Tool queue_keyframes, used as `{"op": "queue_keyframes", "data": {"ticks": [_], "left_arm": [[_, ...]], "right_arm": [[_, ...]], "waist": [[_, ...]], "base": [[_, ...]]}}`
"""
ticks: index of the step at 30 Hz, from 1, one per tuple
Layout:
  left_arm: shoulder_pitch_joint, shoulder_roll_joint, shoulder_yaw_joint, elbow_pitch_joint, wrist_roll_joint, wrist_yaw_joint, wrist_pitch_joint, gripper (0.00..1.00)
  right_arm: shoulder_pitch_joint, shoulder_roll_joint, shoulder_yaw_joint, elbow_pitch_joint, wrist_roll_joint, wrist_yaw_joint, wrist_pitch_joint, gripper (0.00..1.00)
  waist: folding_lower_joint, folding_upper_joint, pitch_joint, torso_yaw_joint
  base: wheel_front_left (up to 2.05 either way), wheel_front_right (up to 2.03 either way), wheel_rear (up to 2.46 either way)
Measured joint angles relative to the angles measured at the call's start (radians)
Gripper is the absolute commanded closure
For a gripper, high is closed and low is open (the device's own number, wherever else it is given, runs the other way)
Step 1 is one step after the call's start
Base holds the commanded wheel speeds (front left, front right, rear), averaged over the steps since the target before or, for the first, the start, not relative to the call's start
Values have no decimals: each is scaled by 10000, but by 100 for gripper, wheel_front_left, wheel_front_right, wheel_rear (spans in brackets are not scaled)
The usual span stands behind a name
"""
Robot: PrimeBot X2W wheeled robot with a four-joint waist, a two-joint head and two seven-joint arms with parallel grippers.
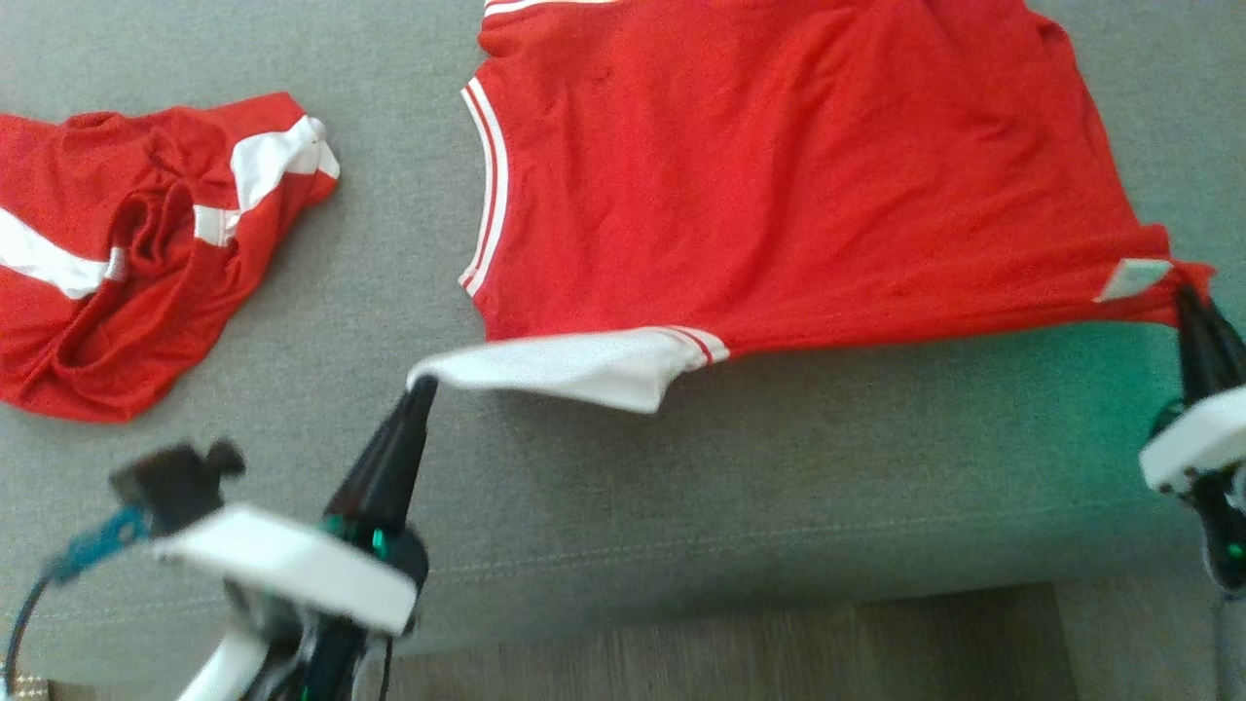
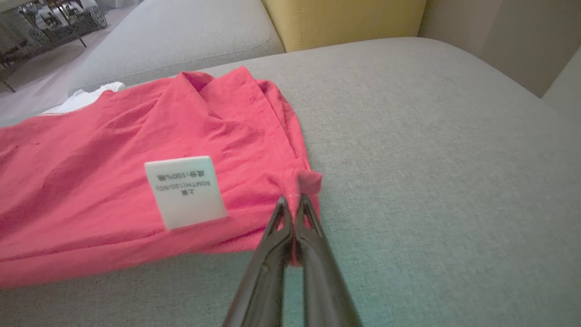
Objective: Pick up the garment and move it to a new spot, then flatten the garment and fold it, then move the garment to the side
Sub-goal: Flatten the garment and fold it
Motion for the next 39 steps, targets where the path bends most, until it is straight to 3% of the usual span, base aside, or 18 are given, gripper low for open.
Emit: {"op": "queue_keyframes", "data": {"ticks": [6, 19, 20, 21, 22, 27, 31, 35, 39], "left_arm": [[-2210, -968, -194, 2150, 17, -663, 307, 100], [-5656, -2236, -508, 5885, 397, -2284, 410, 100], [-5841, -2324, -525, 6130, 410, -2408, 405, 96], [-6006, -2393, -587, 6370, 485, -2508, 391, 72], [-6143, -2452, -673, 6608, 568, -2577, 374, 3], [-6281, -2811, -625, 7375, 617, -2863, -219, 0], [-5962, -2769, -284, 7221, 911, -3012, -633, 0], [-4654, -2564, -75, 6759, 1946, -3072, -677, 0], [-3250, -2796, 12, 6631, 2243, -3074, -677, 0]], "right_arm": [[-1345, 552, -171, 861, -1244, 0, 587, 100], [-4298, 474, -493, 3296, -2771, 0, 199, 98], [-4474, 470, -514, 3505, -2809, 0, 176, 88], [-4629, 468, -516, 3703, -2872, 0, 94, 69], [-4750, 464, -529, 3866, -2909, 0, -13, 0], [-4986, 516, -646, 4182, -2598, 0, -834, 0], [-4718, 512, -819, 3879, -2109, 0, -1323, 0], [-3551, 583, -1012, 3208, -1661, 0, -1505, 0], [-2385, 957, -1221, 2587, -1317, 0, -1509, 0]], "waist": [[0, 0, 82, 75], [1, -1, 1037, 226], [1, -1, 1136, 239], [1, -1, 1231, 253], [1, -1, 1314, 267], [2, -1, 1516, 322], [2, -1, 1400, 314], [2, -1, 1185, 274], [1, -1, 955, 245]], "base": [[0, 0, 0], [0, 0, 0], [0, 0, 0], [0, 0, 0], [0, 0, 0], [0, 0, 0], [0, 0, 0], [0, 0, 0], [0, 0, 0]]}}
